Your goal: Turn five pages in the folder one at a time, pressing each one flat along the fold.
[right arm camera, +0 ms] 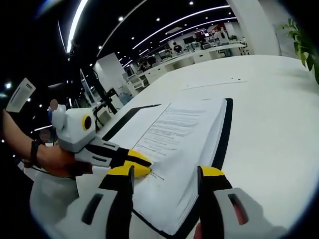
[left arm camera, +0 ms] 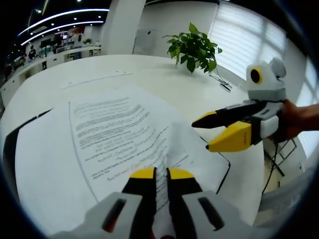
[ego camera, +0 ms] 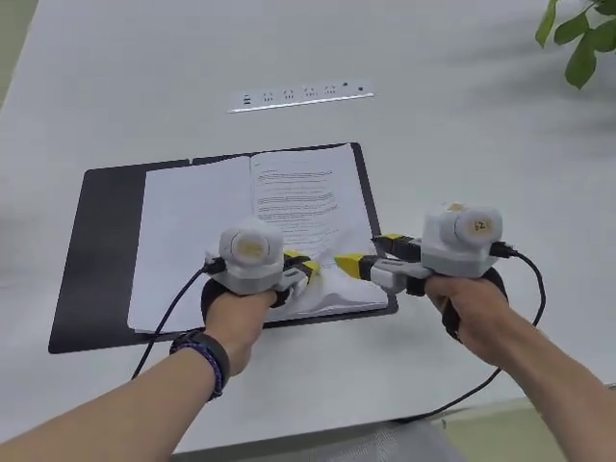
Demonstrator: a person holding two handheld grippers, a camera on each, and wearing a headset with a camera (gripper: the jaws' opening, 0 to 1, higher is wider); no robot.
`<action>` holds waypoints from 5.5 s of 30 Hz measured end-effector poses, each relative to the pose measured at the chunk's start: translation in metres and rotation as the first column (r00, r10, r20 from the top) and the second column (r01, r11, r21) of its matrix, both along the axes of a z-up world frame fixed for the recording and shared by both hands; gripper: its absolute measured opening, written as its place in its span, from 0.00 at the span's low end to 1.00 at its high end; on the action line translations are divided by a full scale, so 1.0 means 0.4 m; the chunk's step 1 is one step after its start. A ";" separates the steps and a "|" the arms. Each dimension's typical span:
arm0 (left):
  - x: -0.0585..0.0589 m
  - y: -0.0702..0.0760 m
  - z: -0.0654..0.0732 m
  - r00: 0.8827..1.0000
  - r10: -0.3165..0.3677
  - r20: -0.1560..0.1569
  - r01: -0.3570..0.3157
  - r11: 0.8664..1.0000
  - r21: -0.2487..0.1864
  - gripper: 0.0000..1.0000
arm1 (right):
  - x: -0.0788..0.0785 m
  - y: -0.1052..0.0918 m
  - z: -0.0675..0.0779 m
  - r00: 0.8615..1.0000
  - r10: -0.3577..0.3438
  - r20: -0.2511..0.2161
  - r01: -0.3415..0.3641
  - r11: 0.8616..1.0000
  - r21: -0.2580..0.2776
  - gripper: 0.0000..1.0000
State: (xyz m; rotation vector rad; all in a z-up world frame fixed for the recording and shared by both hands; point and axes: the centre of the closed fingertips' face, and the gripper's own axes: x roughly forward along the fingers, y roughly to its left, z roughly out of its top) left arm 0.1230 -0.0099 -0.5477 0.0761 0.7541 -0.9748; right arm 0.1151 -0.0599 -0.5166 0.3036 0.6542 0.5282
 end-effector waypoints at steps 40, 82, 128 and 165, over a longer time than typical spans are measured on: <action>-0.092 0.143 0.124 0.999 0.044 0.013 -0.044 0.999 0.007 0.54 | -0.059 0.035 0.050 0.994 -0.105 -0.036 0.110 0.969 0.220 0.00; -0.104 0.484 0.237 0.964 0.247 0.097 -0.249 0.969 0.009 0.66 | 0.004 0.273 0.168 0.997 -0.077 0.013 0.070 0.949 0.307 0.00; -0.134 0.638 0.269 0.935 0.332 0.124 -0.333 0.943 -0.007 0.71 | 0.024 0.537 0.175 0.998 0.060 -0.030 -0.047 0.941 0.335 0.00; -0.122 0.731 0.292 0.912 0.388 0.135 -0.387 0.921 -0.033 0.73 | 0.076 0.675 0.094 0.987 0.053 -0.151 0.004 0.935 0.354 0.00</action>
